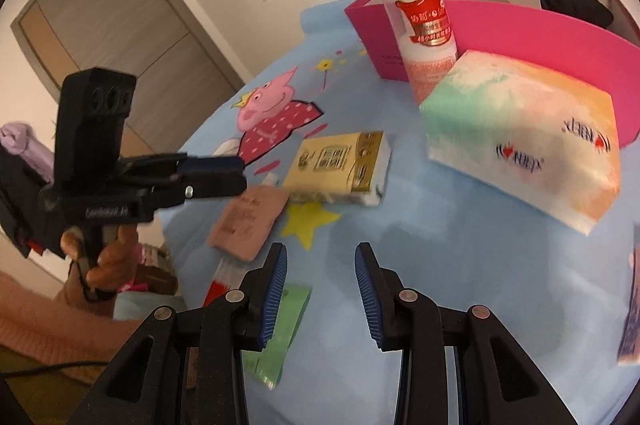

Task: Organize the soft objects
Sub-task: 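Move the right tool back toward the pink hand-cream pouch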

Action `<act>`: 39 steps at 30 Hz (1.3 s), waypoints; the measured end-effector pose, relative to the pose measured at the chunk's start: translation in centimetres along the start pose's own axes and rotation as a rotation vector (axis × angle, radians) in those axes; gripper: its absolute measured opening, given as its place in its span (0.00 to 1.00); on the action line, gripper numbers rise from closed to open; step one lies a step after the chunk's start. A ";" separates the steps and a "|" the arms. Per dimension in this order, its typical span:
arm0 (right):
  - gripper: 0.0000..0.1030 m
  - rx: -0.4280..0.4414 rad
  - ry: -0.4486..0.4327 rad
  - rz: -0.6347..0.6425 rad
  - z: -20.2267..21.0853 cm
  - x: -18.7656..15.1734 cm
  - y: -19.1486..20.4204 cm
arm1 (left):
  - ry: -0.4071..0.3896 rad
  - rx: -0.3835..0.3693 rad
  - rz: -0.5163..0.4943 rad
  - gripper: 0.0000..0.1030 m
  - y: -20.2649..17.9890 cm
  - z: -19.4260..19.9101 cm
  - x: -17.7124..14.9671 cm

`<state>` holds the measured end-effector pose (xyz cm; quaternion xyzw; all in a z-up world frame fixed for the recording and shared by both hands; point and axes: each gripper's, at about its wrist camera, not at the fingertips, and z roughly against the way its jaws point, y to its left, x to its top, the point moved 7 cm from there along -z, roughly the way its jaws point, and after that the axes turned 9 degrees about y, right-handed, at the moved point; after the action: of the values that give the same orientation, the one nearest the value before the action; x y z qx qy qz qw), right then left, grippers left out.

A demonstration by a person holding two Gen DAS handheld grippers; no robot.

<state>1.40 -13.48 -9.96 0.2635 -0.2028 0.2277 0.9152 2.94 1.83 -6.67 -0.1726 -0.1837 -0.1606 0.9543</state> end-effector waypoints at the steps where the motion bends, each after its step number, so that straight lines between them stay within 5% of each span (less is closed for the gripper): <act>1: 0.35 -0.011 -0.006 -0.006 -0.1 0.4 -0.2 | 0.007 0.004 -0.007 0.45 -0.1 -0.3 0.1; 13: 0.35 -0.026 -0.037 -0.063 -1.4 2.8 -2.0 | 0.036 -0.022 0.011 0.45 0.0 -2.6 1.3; 22: 0.35 -0.025 -0.041 -0.076 -3.1 4.5 -2.4 | 0.071 -0.040 0.003 0.35 -0.8 -4.1 2.2; 39: 0.30 0.011 -0.045 -0.088 -1.8 3.3 -2.1 | 0.052 -0.083 -0.011 0.35 -1.1 -3.6 2.8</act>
<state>5.68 -13.02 -10.51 0.2824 -0.2104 0.1823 0.9180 6.00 -1.23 -8.36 -0.2066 -0.1532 -0.1777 0.9499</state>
